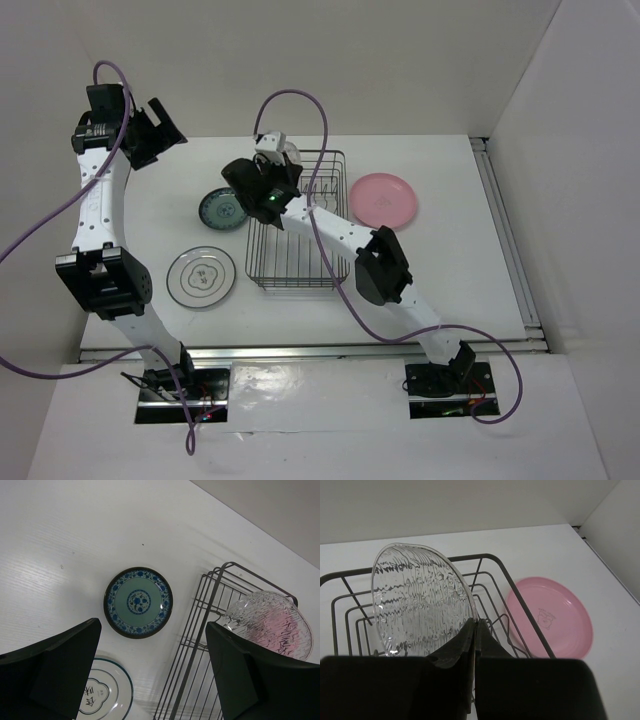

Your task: Load the plates into the dish rack

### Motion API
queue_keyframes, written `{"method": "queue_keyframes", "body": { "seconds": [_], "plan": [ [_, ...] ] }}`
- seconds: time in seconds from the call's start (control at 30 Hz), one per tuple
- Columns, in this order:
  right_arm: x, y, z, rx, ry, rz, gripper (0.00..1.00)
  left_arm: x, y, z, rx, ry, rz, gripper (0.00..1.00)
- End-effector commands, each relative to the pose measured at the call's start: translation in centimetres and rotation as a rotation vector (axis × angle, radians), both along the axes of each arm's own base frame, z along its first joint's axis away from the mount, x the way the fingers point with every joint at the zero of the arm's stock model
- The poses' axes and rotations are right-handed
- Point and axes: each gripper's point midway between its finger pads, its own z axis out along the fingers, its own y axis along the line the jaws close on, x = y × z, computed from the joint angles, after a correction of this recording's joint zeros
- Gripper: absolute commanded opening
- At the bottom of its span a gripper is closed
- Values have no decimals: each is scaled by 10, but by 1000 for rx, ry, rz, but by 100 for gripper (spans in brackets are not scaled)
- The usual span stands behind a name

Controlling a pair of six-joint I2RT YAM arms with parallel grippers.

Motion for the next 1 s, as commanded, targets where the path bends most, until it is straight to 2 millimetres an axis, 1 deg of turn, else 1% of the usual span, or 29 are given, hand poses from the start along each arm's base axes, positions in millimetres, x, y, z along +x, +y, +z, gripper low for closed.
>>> {"method": "queue_keyframes", "body": {
  "seconds": [0.0, 0.17, 0.2, 0.33, 0.37, 0.43, 0.47, 0.6, 0.7, 0.73, 0.83, 0.87, 0.97],
  "plan": [
    [2, -1, 17, 54, -72, -43, 0, 3, -5, 12, -8, -48, -23, 100],
    [4, 2, 14, 57, -68, -34, 0, 3, -5, 12, -8, -48, -23, 100],
    [1, 7, 9, 50, -63, -24, 0, 3, -5, 12, -8, -48, -23, 100],
    [1, 7, 9, 50, -63, -24, 0, 3, -7, 12, -13, -49, -30, 100],
    [1, 7, 9, 50, -63, -24, 0, 2, -7, 9, -15, -40, -30, 100],
    [1, 7, 9, 50, -63, -24, 0, 2, -7, 9, -15, -40, -30, 100],
    [2, 8, 4, 42, -57, -24, 0, 4, -6, 10, -13, -49, -30, 100],
    [2, 9, 3, 44, -52, -17, 0, 4, -6, 10, -13, -49, -30, 100],
    [1, 8, -4, 30, -40, -17, 0, 4, -6, 10, -13, -49, -30, 100],
    [-1, 14, -5, 33, -36, 0, 0, 4, -8, 11, -19, -50, -37, 100],
    [-2, 13, -6, 32, -34, -1, 0, 4, -8, 11, -19, -50, -37, 100],
    [-1, 14, -12, 24, -28, -1, 0, 4, -8, 11, -19, -50, -37, 100],
    [-1, 16, -13, 35, -28, 8, 1, 4, -8, 11, -19, -50, -37, 100]
  ]
}}
